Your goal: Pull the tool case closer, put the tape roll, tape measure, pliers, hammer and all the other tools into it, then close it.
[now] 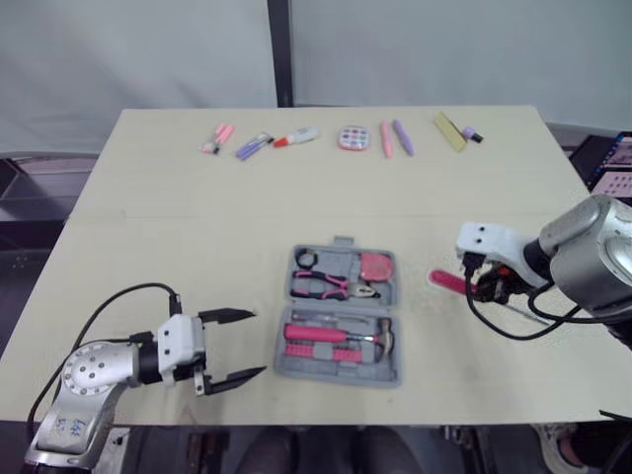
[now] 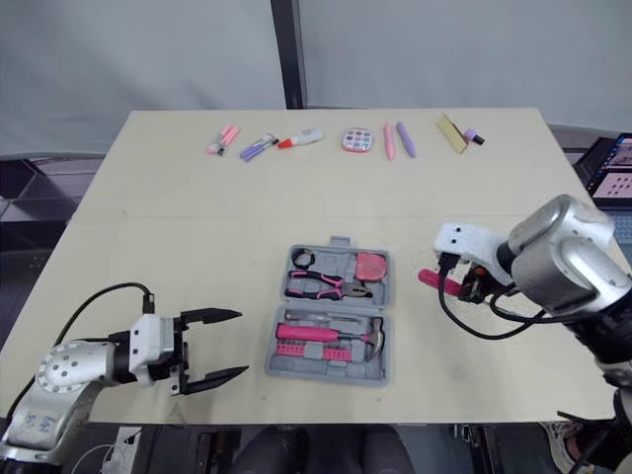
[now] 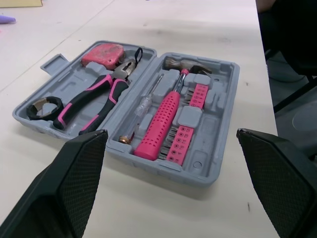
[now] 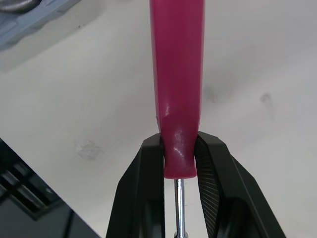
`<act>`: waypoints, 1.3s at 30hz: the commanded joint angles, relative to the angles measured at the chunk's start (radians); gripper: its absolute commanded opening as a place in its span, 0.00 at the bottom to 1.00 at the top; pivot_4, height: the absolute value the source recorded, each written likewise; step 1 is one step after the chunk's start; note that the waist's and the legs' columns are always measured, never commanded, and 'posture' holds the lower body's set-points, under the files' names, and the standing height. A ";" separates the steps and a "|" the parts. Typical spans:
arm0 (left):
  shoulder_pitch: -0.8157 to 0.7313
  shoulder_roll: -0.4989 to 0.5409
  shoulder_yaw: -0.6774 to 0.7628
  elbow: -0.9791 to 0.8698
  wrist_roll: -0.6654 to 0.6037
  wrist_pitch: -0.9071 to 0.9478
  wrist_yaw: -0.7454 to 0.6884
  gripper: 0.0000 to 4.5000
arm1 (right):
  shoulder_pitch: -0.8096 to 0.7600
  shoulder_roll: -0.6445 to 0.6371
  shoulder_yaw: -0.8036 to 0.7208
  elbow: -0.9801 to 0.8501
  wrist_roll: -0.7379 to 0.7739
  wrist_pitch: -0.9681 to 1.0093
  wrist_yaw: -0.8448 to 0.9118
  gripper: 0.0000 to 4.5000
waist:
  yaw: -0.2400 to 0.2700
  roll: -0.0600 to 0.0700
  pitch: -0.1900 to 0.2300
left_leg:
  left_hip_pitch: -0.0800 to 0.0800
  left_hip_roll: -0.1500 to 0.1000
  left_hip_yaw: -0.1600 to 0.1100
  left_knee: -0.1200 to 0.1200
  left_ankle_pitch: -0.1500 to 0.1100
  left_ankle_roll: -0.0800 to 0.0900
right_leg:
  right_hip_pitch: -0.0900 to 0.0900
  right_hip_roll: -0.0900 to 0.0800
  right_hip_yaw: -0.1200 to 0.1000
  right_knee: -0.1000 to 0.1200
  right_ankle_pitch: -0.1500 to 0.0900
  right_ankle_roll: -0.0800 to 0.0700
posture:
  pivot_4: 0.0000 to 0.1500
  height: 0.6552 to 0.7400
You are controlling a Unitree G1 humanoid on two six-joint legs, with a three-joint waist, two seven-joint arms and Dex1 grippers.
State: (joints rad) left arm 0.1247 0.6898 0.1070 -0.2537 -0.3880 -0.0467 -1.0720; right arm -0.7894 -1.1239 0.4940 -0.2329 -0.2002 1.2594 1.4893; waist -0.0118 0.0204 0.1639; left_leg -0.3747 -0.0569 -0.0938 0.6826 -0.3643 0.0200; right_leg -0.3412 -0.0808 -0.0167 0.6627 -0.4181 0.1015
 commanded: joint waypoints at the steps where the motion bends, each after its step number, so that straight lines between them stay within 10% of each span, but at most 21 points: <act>1: -0.008 0.005 0.007 0.011 -0.013 -0.004 -0.008 1.00 | -0.028 0.009 -0.016 -0.030 0.066 0.215 -0.078 0.11 | 0.001 0.000 0.000 | 0.000 0.000 0.000 0.000 0.000 0.000 | 0.000 0.000 0.000 0.000 0.000 0.000 | 1.00 0.69; 17: 0.010 -0.009 -0.017 0.013 0.003 -0.020 -0.001 1.00 | -0.035 0.277 -0.262 0.362 0.385 0.355 -0.665 0.11 | 0.007 0.000 0.000 | 0.000 -0.001 0.001 0.000 0.000 0.000 | 0.000 0.000 -0.001 0.001 0.000 0.000 | 1.00 0.69; 39: 0.059 -0.004 -0.015 -0.017 0.007 -0.027 0.014 1.00 | 0.032 0.348 -0.484 0.556 1.480 0.355 -1.951 0.21 | 0.004 0.000 0.000 | 0.000 0.000 0.005 0.001 0.000 0.001 | 0.000 0.000 -0.002 0.005 0.000 0.000 | 1.00 0.69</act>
State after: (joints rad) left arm 0.1734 0.6820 0.0831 -0.2313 -0.3811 -0.0574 -1.0612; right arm -0.7551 -0.7556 0.0345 0.3244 1.2091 1.6114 -0.3951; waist -0.0074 0.0203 0.1638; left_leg -0.3747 -0.0570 -0.0888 0.6833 -0.3642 0.0215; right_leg -0.3413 -0.0806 -0.0184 0.6680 -0.4179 0.1015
